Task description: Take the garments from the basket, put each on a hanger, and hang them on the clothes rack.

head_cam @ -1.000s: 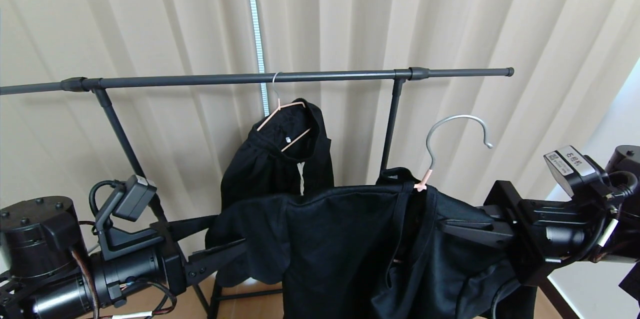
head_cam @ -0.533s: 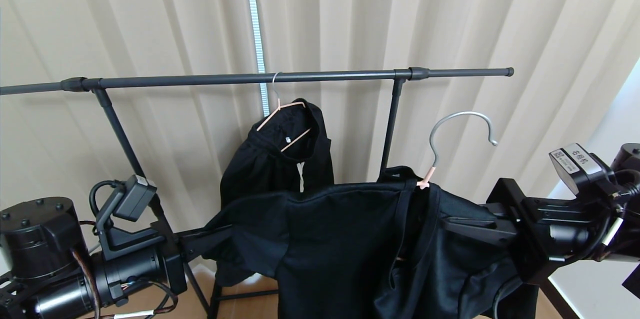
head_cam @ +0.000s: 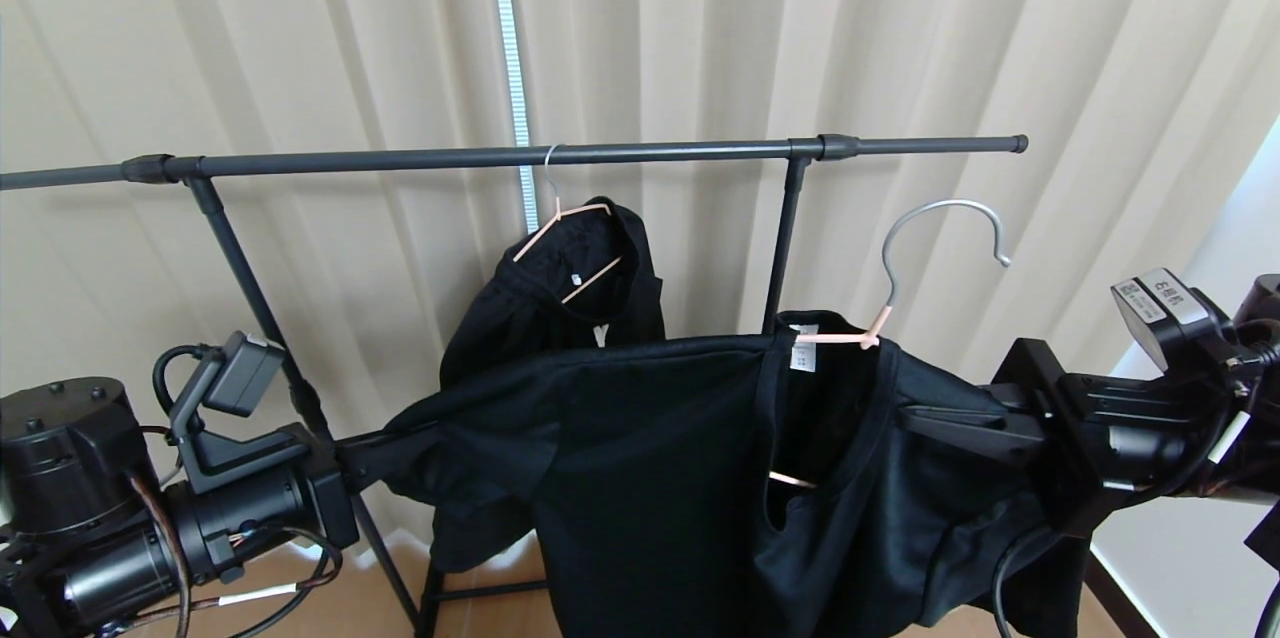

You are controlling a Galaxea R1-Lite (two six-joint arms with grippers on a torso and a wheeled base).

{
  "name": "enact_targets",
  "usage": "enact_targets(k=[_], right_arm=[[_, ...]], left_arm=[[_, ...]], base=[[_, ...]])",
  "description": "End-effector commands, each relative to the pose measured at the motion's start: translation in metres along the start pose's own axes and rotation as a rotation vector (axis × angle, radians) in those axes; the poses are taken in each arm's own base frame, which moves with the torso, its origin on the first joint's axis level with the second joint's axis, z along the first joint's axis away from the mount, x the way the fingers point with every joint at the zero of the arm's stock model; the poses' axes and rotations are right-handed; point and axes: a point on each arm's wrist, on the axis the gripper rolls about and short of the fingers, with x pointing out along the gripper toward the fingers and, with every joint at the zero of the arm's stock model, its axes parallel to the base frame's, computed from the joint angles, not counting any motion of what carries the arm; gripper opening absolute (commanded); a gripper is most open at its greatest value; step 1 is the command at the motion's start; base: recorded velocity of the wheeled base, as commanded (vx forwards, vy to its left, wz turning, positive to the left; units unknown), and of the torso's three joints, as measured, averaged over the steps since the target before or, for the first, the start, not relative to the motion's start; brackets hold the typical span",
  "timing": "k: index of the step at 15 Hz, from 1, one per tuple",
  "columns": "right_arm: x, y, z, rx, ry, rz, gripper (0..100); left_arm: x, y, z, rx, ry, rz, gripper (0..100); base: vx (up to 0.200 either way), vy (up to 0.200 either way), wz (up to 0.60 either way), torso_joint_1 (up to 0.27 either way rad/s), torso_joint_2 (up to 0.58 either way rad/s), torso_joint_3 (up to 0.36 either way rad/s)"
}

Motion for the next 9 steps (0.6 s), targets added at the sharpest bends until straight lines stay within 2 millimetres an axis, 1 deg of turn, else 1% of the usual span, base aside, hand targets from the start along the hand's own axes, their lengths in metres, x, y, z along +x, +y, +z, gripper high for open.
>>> enact_targets(k=[1,3,6,9], right_arm=[[-0.003,-0.002,0.001,-0.006,-0.002,-0.011,0],[-0.008,-0.004,0.002,-0.008,-0.004,-0.008,0],[-0.013,-0.006,0.003,-0.026,-0.012,-0.01,0],[-0.015,-0.006,0.003,-0.028,-0.013,-0.007,0]], left_arm=[[0.001,0.005,-0.002,-0.011,0.007,0.016,0],[0.003,0.01,-0.004,-0.023,0.017,0.028,0],[0.003,0.012,-0.003,-0.014,0.002,0.033,0],[0.003,0.012,-0.004,-0.017,0.006,0.032,0]], base=[[0.0,0.0,0.0,0.0,0.0,0.0],[0.0,0.0,0.0,0.0,0.0,0.0],[0.0,0.0,0.0,0.0,0.0,0.0],[0.0,0.0,0.0,0.0,0.0,0.0]])
